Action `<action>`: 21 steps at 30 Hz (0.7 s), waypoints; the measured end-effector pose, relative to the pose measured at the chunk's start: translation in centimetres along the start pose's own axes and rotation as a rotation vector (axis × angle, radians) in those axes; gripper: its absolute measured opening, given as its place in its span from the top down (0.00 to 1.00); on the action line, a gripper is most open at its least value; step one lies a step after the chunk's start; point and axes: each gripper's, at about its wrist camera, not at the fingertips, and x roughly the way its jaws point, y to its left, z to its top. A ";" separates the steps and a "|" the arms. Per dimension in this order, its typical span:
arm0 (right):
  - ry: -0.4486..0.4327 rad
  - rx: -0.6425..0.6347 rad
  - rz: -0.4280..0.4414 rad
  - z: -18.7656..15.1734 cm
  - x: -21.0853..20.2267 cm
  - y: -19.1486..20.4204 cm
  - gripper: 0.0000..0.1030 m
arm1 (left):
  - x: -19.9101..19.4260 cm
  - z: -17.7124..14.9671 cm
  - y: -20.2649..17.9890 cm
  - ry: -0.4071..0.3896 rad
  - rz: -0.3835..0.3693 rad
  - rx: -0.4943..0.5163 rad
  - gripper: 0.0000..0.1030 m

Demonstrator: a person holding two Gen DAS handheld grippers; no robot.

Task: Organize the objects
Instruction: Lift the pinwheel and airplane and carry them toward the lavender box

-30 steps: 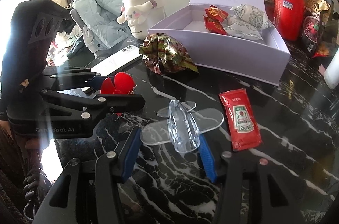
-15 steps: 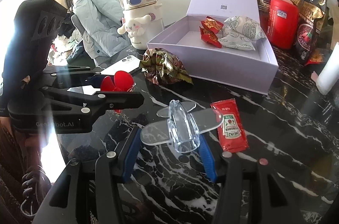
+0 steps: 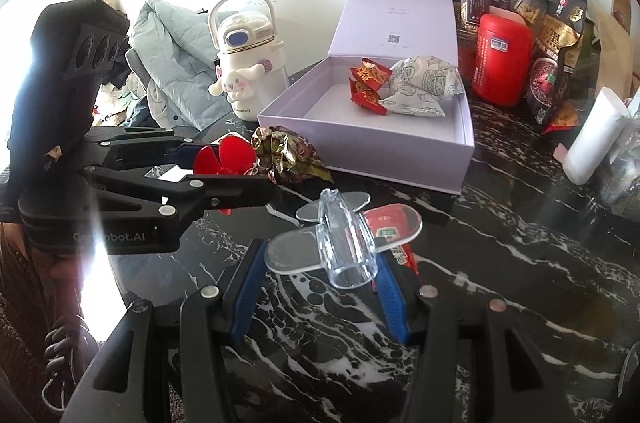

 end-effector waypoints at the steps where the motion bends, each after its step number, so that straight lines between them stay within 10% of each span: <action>1: -0.004 0.003 -0.003 0.0 -0.2 -0.1 0.48 | 0.0 0.2 -0.2 -0.001 -0.005 0.003 0.61; 21: -0.055 0.026 -0.033 3.9 -2.0 -2.7 0.48 | 0.5 4.8 -0.6 -0.021 -0.013 0.012 0.61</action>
